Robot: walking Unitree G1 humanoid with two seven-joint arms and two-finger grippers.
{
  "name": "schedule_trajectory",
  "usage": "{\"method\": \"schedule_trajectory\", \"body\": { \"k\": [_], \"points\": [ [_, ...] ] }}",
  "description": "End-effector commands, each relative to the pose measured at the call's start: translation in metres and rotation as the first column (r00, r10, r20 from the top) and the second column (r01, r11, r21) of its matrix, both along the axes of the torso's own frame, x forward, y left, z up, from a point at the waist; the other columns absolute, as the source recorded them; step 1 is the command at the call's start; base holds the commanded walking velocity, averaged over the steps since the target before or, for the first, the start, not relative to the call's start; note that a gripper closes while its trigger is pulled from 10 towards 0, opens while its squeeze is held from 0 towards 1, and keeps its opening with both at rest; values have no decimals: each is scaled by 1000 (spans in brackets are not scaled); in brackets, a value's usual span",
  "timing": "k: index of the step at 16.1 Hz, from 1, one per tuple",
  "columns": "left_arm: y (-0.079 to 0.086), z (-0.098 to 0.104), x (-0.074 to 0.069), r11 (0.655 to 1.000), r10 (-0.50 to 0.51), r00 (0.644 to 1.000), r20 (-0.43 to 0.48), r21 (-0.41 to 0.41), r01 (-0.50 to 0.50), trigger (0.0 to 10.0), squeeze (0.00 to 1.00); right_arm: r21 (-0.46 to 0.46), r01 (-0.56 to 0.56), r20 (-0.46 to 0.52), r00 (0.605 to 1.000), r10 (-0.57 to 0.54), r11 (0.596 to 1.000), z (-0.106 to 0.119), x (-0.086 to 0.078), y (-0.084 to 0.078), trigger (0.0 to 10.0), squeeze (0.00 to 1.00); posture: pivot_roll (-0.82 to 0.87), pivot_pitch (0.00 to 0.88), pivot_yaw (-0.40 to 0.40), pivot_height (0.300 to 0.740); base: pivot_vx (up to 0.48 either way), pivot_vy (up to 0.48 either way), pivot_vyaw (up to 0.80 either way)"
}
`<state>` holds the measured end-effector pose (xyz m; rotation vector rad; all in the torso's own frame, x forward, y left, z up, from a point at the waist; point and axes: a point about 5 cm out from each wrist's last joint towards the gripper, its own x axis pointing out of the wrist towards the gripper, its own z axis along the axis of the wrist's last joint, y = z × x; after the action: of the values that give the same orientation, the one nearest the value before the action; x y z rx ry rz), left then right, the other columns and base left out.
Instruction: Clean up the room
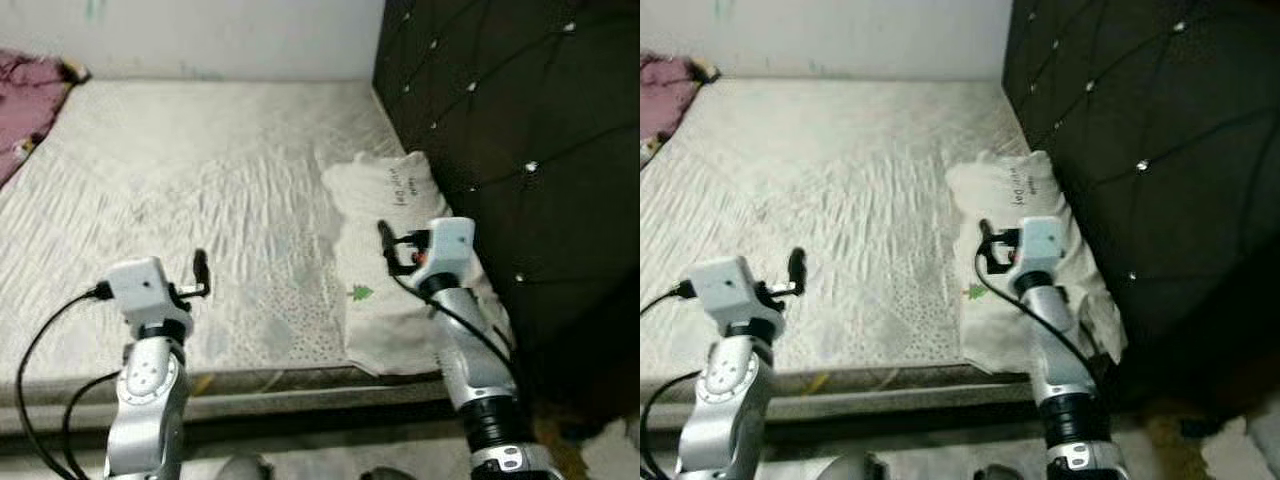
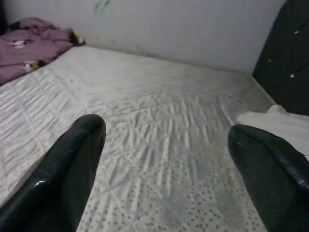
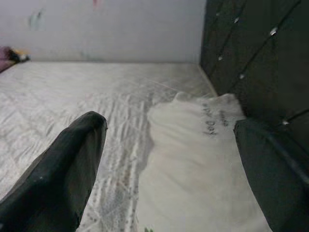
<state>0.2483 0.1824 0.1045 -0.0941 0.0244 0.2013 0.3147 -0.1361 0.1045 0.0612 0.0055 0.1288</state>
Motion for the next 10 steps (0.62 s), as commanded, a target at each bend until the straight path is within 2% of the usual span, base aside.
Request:
{"method": "schedule_trajectory", "body": {
  "k": [1, 10],
  "points": [
    [7, 2, 0, 1000, 19, 1000, 2, 14, -19, 10000, 0, 17, -34, 22, 999, 33, 999, 7, 2, 10, 10000, 0, 71, 0, -25, 740, 0, 480, 0],
    [6, 2, 3, 1000, 30, 1000, 7, -1, -30, 10000, 0, 10, -50, 16, 999, 50, 999, 7, 4, 11, 10000, 0, 68, 0, -30, 740, 0, 480, 0]
  ]
}}
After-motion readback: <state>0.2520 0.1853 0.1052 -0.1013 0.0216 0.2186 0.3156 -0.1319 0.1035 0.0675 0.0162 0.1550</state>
